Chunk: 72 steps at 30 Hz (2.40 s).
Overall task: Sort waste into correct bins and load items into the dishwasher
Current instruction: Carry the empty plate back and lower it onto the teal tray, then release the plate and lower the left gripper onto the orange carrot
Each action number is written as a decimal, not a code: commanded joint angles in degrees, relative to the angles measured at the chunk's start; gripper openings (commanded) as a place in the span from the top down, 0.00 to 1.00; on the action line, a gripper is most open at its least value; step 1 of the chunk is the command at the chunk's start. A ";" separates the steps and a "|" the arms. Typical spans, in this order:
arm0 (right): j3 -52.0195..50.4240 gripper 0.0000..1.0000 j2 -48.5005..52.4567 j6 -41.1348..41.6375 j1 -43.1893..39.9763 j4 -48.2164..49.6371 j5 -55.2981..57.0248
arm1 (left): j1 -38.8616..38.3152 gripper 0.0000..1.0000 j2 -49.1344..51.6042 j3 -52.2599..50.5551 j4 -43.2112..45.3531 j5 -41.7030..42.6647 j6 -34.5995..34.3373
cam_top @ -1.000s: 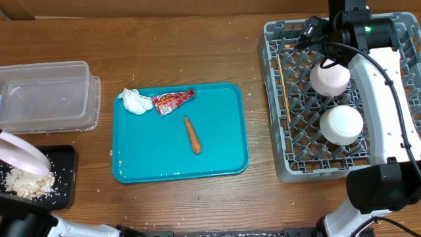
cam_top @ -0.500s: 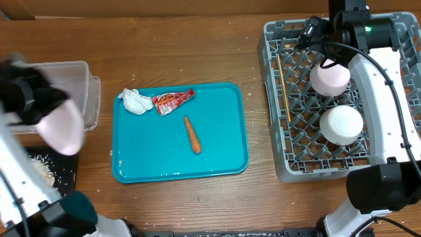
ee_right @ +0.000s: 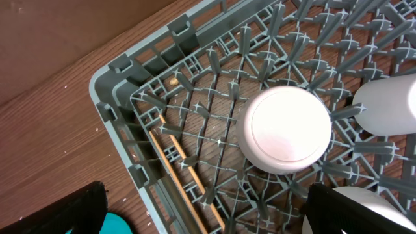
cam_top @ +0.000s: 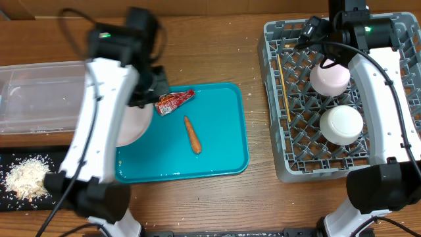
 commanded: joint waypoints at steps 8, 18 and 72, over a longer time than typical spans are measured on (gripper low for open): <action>0.44 0.00 -0.37 0.09 0.20 0.22 0.50 | -3.89 0.96 16.63 -1.42 0.85 -1.60 -5.64; 0.44 0.00 -0.37 0.09 0.20 0.22 0.50 | -4.61 0.96 22.27 -5.68 3.78 3.04 -4.13; 0.44 0.00 -0.37 0.07 0.20 0.22 0.50 | -14.69 0.76 18.47 -22.18 17.75 7.82 -10.58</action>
